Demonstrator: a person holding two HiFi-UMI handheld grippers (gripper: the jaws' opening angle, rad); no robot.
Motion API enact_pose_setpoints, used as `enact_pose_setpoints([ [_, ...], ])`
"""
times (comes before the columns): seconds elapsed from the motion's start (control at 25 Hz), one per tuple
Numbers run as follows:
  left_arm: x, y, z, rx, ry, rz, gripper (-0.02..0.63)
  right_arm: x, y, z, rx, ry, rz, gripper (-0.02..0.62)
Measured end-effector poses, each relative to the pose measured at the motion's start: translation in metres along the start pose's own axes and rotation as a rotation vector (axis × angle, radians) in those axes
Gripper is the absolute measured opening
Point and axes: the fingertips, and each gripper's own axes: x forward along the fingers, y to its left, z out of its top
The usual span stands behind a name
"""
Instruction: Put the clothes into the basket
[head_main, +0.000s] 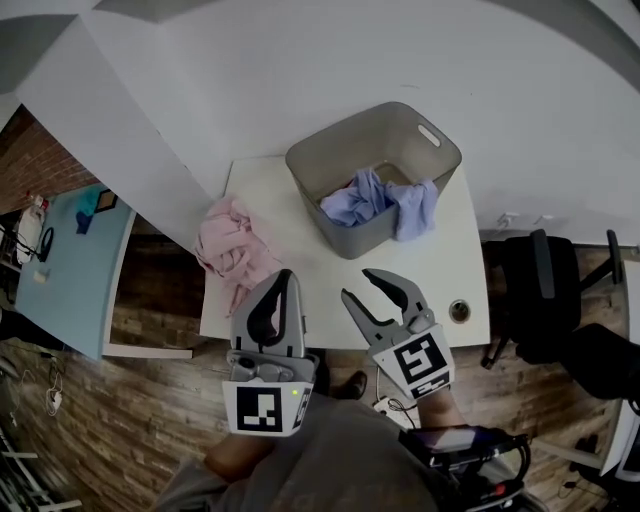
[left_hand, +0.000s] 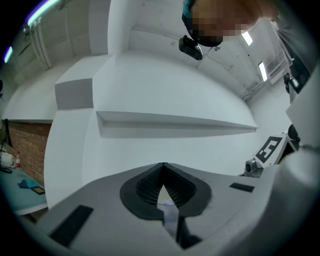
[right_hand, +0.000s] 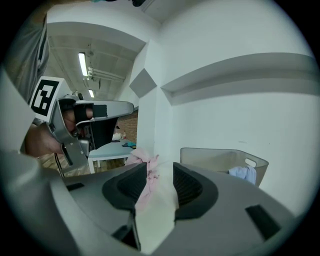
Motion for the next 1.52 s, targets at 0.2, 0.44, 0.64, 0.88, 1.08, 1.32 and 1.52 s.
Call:
enact_pose_setpoints([
  [0.2, -0.006, 0.022, 0.003, 0.012, 0.002, 0.06, 0.008, 0.015, 0.01, 0.008, -0.02, -0.002, 0.042, 0.17],
  [0.44, -0.021, 0.06, -0.006, 0.029, 0.029, 0.137, 0.008, 0.047, 0.032, 0.006, -0.027, 0.033, 0.104, 0.175],
  [0.64, -0.034, 0.108, -0.015, 0.024, 0.038, 0.201, 0.008, 0.089, 0.062, 0.004, -0.013, 0.053, 0.174, 0.196],
  [0.88, -0.04, 0.167, -0.027, 0.0, 0.062, 0.249, 0.008, 0.147, 0.095, -0.001, -0.014, 0.101, 0.243, 0.207],
  [1.08, -0.038, 0.212, -0.048, -0.018, 0.097, 0.265, 0.008, 0.197, 0.108, -0.008, 0.0, 0.132, 0.25, 0.262],
  [1.32, -0.029, 0.263, -0.083, -0.059, 0.148, 0.273, 0.008, 0.253, 0.14, -0.02, -0.109, 0.176, 0.33, 0.458],
  [1.52, -0.023, 0.302, -0.114, -0.083, 0.204, 0.281, 0.008, 0.29, 0.149, -0.047, -0.193, 0.249, 0.301, 0.526],
])
